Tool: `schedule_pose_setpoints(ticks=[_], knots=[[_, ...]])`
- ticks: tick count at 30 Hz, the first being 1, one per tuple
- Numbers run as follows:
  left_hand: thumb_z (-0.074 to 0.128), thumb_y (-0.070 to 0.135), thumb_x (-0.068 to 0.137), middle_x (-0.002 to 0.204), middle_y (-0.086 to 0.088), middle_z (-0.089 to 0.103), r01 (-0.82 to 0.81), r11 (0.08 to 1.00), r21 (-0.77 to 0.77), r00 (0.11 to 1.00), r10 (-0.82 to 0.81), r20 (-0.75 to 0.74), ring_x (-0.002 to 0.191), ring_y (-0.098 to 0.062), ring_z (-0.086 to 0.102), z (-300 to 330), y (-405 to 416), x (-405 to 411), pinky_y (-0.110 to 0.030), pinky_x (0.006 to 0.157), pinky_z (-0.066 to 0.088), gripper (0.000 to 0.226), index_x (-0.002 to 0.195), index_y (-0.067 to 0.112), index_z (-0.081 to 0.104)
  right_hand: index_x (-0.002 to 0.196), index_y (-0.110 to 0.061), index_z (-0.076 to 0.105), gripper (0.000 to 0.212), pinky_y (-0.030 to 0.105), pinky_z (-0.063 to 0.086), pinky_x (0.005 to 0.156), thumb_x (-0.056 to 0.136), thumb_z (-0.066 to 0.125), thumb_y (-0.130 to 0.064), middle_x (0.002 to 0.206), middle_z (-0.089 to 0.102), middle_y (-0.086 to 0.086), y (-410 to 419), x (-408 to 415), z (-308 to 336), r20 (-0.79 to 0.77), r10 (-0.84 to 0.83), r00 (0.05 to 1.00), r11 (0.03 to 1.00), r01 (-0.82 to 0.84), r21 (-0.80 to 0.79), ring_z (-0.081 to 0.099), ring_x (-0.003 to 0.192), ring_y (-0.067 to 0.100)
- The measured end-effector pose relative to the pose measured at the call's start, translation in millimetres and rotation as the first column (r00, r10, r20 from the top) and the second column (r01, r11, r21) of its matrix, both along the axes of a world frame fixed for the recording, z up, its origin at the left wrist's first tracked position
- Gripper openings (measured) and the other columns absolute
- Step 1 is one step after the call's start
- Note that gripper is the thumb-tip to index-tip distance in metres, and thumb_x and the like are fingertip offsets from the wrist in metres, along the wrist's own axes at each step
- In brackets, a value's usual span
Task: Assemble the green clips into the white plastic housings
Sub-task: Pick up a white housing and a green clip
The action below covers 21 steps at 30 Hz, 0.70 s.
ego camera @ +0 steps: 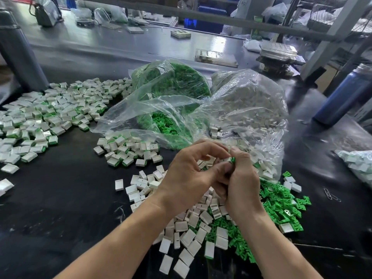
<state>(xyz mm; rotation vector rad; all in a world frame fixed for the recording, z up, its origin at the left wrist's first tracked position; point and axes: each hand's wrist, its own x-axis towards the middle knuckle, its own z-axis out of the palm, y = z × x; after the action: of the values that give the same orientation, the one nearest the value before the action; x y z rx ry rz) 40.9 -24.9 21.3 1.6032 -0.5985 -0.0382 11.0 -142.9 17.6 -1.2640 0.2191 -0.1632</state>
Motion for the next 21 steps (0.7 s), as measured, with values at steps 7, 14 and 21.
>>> schedule_pose_setpoints(ticks=[7,14,21], knots=[[0.077,0.005,0.09,0.114,0.005,0.075,0.018,0.999,-0.042,0.998,-0.02,-0.062,0.101,-0.014,0.074,-1.0,-2.2,-2.0,-0.033,0.089,0.061,0.013,0.099,0.013,0.074,0.071,-0.03,0.077,0.046,0.016,0.03,0.037,0.096,0.039,-0.038,0.048,0.041,-0.01,2.7,1.8,-1.2,0.066,-0.055,0.996,0.998,0.057,-0.028,0.034,0.039,0.006],[0.076,0.005,0.092,0.113,0.005,0.076,0.026,0.998,-0.048,0.996,-0.03,-0.088,0.101,-0.015,0.074,-4.3,-3.4,-0.1,-0.036,0.085,0.063,0.012,0.1,0.014,0.074,0.085,-0.022,0.08,0.047,0.024,0.037,0.042,0.095,0.039,-0.042,0.065,0.059,0.01,3.2,4.5,-5.8,0.078,-0.069,0.995,0.995,0.074,-0.071,0.049,0.049,0.017],[0.074,0.004,0.093,0.111,0.003,0.077,0.019,0.997,-0.081,0.993,-0.028,-0.113,0.1,-0.016,0.076,-7.9,-4.8,2.1,-0.039,0.087,0.063,0.012,0.099,0.014,0.074,0.089,-0.013,0.076,0.052,0.017,0.039,0.037,0.11,0.031,-0.029,0.056,0.064,-0.004,3.1,2.2,-4.6,0.081,-0.094,0.992,0.984,0.104,-0.142,0.055,0.044,0.001]])
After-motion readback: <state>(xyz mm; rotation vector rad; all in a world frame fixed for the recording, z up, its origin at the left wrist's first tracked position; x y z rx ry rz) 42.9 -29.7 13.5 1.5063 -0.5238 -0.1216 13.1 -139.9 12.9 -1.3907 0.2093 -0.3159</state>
